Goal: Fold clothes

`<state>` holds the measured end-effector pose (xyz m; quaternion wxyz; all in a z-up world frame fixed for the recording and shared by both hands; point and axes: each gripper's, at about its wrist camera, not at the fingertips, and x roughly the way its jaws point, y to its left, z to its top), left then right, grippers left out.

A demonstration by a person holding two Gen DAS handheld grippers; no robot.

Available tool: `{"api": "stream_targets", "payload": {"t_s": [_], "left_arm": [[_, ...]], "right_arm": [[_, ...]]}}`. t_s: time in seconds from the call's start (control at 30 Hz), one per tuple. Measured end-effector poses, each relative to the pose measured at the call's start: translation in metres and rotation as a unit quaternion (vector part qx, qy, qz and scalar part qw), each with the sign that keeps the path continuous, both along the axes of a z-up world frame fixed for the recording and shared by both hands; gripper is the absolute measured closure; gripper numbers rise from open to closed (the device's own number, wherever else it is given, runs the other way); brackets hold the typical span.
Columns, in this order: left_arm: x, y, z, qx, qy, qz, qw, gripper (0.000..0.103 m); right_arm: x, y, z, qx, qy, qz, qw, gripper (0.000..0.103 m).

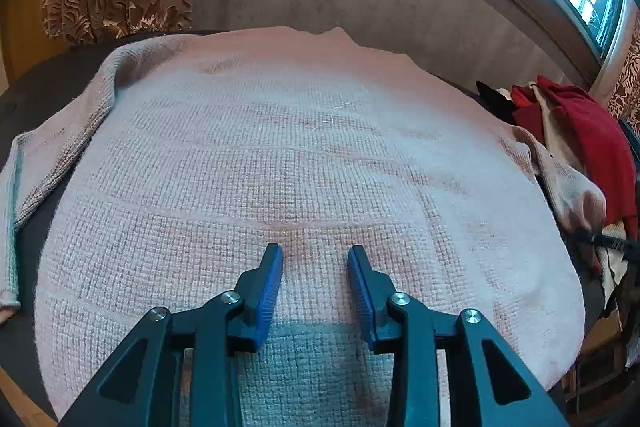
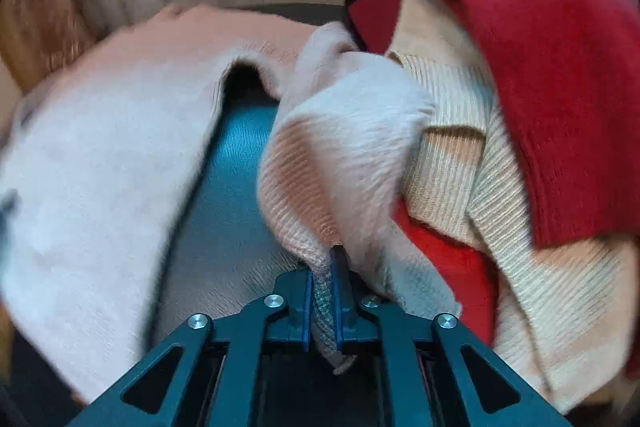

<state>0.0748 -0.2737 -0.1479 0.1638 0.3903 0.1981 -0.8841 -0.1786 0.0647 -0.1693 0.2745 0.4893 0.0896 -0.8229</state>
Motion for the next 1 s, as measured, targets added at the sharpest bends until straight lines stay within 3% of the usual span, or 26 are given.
{"api": "stream_targets", "payload": {"t_s": [0.07,0.1,0.17,0.23,0.37,0.43,0.5,0.53,0.57,0.63,0.67,0.73,0.8,0.87,0.93,1.0], "left_arm": [[-0.003,-0.003,0.003,0.016,-0.002,-0.008,0.9998,0.067],[-0.004,-0.006,0.006,0.045,0.007,-0.015,0.9989,0.067],[-0.011,-0.012,0.015,0.120,0.039,-0.039,0.9913,0.067],[-0.023,-0.007,0.025,0.143,0.064,-0.066,0.9855,0.066],[-0.054,0.010,0.044,0.179,0.100,-0.127,0.9705,0.062],[-0.075,0.024,0.049,0.166,0.099,-0.156,0.9688,0.061],[-0.092,0.043,0.052,0.127,0.090,-0.184,0.9706,0.060],[-0.098,0.054,0.051,0.110,0.081,-0.204,0.9693,0.059],[-0.105,0.065,0.050,0.093,0.072,-0.225,0.9673,0.059],[-0.118,0.087,0.048,0.061,0.054,-0.264,0.9611,0.059],[-0.123,0.096,0.046,0.053,0.046,-0.278,0.9580,0.059],[-0.132,0.108,0.041,0.038,0.034,-0.283,0.9578,0.059],[-0.140,0.113,0.036,0.035,0.026,-0.283,0.9582,0.059],[-0.150,0.117,0.033,0.033,0.021,-0.283,0.9582,0.059],[-0.158,0.124,0.033,0.007,0.020,-0.291,0.9566,0.059],[-0.165,0.132,0.036,-0.007,0.017,-0.309,0.9508,0.058]], "right_arm": [[-0.012,0.011,0.011,-0.099,-0.045,-0.021,0.994,0.095],[-0.016,0.014,0.016,-0.155,-0.066,-0.027,0.985,0.095],[-0.022,0.015,0.029,-0.273,-0.103,-0.035,0.956,0.094],[-0.024,0.012,0.037,-0.371,-0.135,-0.041,0.918,0.094],[-0.003,-0.019,0.025,-0.439,-0.181,-0.043,0.879,0.093],[0.004,-0.037,0.006,-0.455,-0.210,-0.051,0.864,0.090],[0.012,-0.045,-0.013,-0.459,-0.237,-0.070,0.853,0.088],[0.006,-0.051,-0.023,-0.458,-0.250,-0.081,0.849,0.076],[0.004,-0.049,-0.026,-0.459,-0.255,-0.087,0.847,0.052],[0.001,-0.041,-0.030,-0.463,-0.254,-0.097,0.843,0.026],[-0.001,-0.039,-0.032,-0.467,-0.252,-0.102,0.841,0.021],[-0.003,-0.035,-0.033,-0.479,-0.243,-0.109,0.837,0.017],[0.006,-0.024,-0.030,-0.479,-0.231,-0.107,0.840,0.015],[0.016,-0.017,-0.031,-0.469,-0.218,-0.094,0.851,0.010],[0.029,-0.017,-0.032,-0.451,-0.203,-0.067,0.867,0.010],[0.040,-0.019,-0.029,-0.425,-0.184,-0.038,0.886,0.009]]}}
